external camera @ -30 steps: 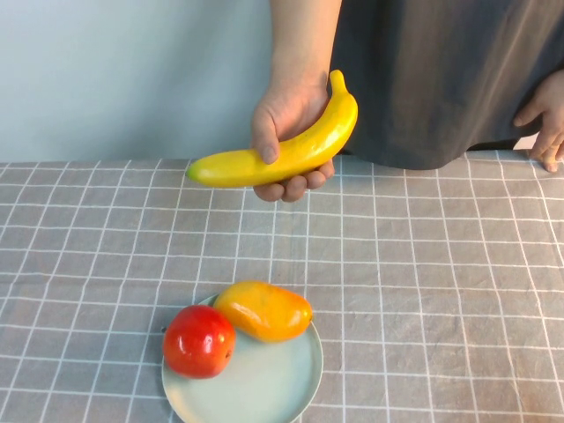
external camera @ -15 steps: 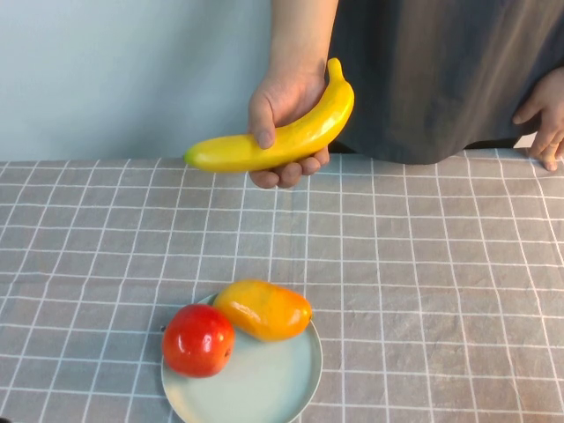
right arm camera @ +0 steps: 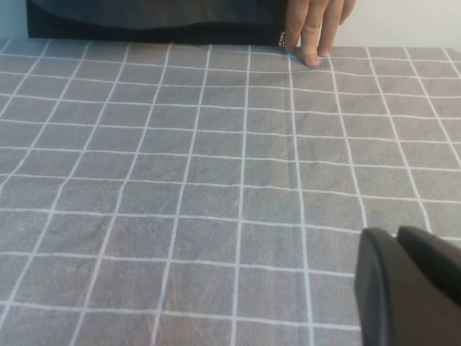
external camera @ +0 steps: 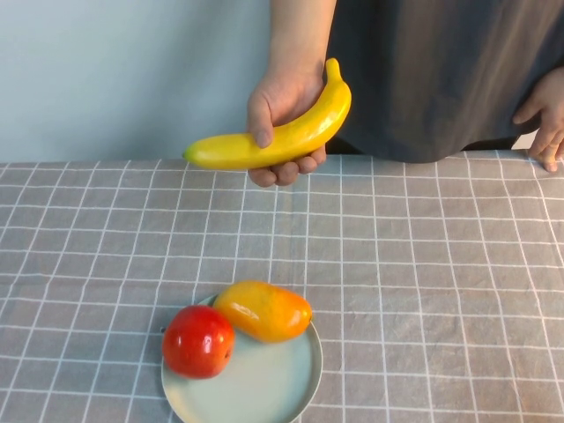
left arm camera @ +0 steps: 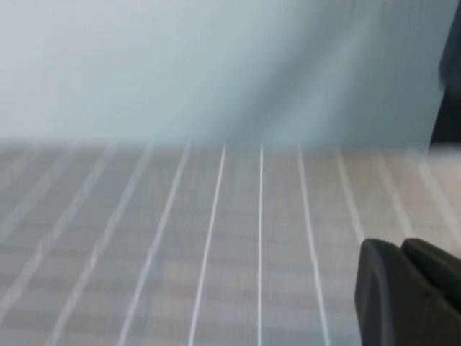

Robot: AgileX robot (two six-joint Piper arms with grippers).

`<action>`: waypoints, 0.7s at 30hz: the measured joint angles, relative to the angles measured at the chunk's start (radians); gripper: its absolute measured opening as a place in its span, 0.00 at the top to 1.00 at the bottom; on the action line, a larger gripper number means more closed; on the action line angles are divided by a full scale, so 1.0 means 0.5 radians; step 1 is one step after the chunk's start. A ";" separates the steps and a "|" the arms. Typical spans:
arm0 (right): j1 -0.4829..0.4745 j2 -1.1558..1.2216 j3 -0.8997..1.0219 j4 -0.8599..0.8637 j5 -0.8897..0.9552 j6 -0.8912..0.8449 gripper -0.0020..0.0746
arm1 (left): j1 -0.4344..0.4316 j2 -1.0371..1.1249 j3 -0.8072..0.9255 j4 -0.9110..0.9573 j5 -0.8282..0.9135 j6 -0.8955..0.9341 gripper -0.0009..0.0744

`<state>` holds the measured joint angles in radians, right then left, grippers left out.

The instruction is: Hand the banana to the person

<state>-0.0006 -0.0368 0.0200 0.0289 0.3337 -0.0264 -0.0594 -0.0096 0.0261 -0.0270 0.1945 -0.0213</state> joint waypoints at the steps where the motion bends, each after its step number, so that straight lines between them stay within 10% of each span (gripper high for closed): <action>1: 0.000 0.000 0.000 0.000 0.000 0.000 0.98 | 0.000 0.000 0.000 0.000 0.105 -0.003 0.98; 21: 0.000 0.000 0.000 0.000 0.000 0.000 0.98 | 0.000 0.000 0.000 0.008 0.361 -0.005 0.98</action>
<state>-0.0006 -0.0368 0.0200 0.0289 0.3337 -0.0264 -0.0594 -0.0096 0.0261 -0.0230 0.3750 -0.0237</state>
